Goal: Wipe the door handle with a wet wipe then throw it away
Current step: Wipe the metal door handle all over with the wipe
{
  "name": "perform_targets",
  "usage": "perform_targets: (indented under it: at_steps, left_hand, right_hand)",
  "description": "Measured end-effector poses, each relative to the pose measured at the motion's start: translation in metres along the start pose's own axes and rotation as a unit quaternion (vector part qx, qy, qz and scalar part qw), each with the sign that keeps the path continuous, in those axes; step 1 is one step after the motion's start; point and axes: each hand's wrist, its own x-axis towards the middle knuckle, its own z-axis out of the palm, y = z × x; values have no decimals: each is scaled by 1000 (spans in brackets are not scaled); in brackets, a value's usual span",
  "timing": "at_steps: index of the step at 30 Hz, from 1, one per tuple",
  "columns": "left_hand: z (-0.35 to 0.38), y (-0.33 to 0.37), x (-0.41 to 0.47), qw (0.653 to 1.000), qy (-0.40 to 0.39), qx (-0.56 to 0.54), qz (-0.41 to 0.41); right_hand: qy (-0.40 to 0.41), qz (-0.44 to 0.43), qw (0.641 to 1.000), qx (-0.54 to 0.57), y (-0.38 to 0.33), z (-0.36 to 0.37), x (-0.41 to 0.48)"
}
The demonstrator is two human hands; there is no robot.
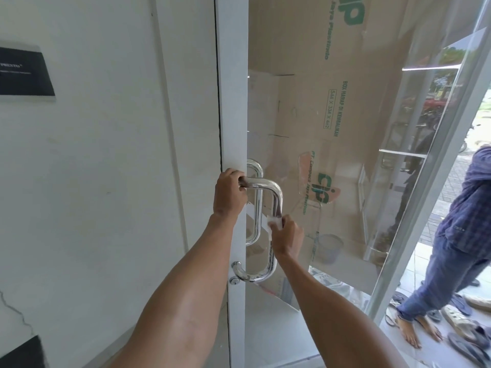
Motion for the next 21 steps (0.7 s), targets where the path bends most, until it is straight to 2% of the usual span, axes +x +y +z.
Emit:
perform_targets:
  at_steps: [4,7,16,21]
  left_hand:
    - [2,1,0,1000,2,2,1]
    - [3,1,-1,1000,0,5,0]
    - [3,-2,-2,1000,-2,17,12]
    - [3,-4,0,1000,1,19,8]
  right_hand:
    - [47,-42,998,23,-18,-7,13]
    - [53,-36,997,33,-12,-4,12]
    - [-17,88,996,-17,44,22,-18]
    - [-43,61,997,-25,37,16,-14]
